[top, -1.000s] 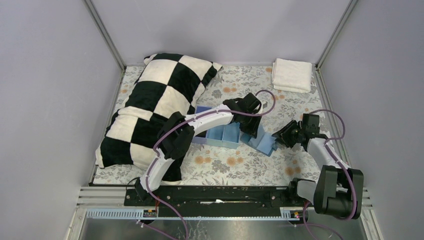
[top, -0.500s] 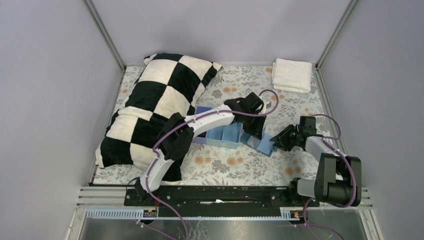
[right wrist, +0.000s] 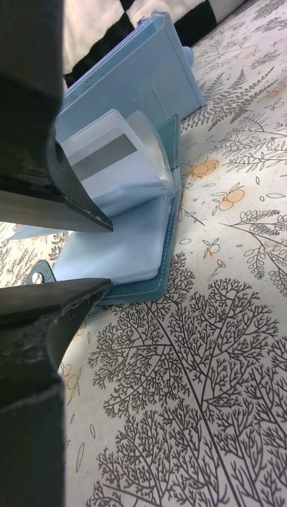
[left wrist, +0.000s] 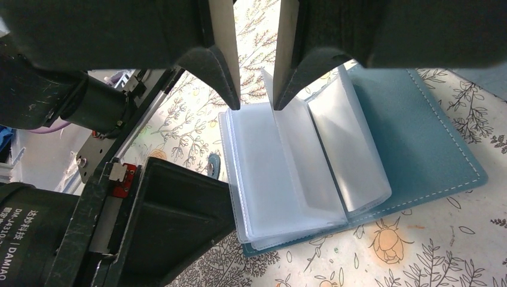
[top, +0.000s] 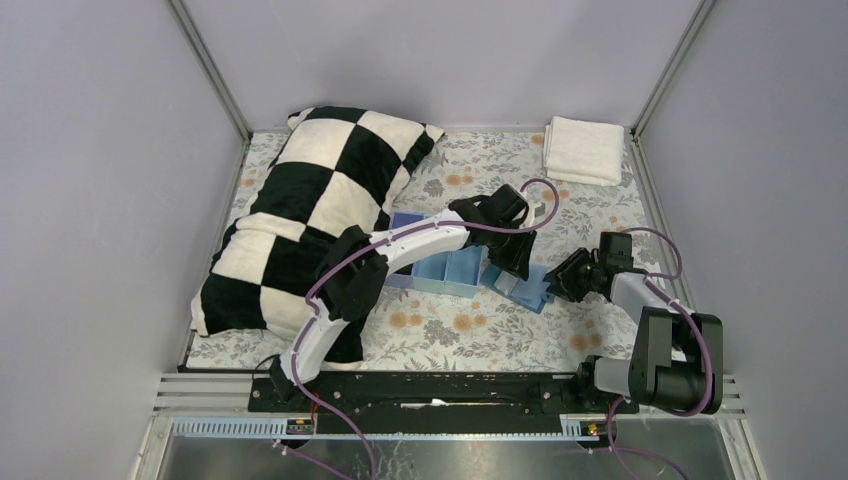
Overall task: Take the credit cards out of the card holder
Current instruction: Remove the credit card from the card holder.
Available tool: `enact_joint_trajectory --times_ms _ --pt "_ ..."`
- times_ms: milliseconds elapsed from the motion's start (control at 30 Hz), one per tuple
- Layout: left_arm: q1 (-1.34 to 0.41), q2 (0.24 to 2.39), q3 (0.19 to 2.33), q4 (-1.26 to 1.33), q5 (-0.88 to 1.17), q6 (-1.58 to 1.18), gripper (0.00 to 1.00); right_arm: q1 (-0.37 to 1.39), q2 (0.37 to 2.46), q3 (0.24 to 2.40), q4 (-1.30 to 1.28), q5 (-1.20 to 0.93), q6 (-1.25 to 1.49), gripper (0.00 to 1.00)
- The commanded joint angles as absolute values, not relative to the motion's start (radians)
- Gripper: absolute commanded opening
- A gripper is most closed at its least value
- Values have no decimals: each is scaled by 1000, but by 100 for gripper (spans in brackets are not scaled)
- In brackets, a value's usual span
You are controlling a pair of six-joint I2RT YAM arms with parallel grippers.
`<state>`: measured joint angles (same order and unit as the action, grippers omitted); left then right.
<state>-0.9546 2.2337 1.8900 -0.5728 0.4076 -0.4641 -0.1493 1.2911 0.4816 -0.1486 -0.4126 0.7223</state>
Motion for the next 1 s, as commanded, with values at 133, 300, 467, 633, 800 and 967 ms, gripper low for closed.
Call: enact_joint_trajectory --times_ms 133,300,467,633,800,967 --pt "-935 2199 1911 -538 384 -456 24 -146 1239 518 -208 -375 699 42" --pt "-918 2181 1891 -548 347 -440 20 -147 1188 552 -263 -306 674 43" --pt "-916 2179 1883 -548 341 -426 13 -147 1123 589 -316 -245 659 45" --pt "-916 2182 1881 -547 344 -425 12 -146 1096 593 -317 -269 663 46" --pt "-918 2180 1868 -533 363 -429 15 -146 1092 551 -249 -371 689 46" --pt "-918 2199 1859 -524 365 -434 17 -144 1089 502 -211 -421 709 46"
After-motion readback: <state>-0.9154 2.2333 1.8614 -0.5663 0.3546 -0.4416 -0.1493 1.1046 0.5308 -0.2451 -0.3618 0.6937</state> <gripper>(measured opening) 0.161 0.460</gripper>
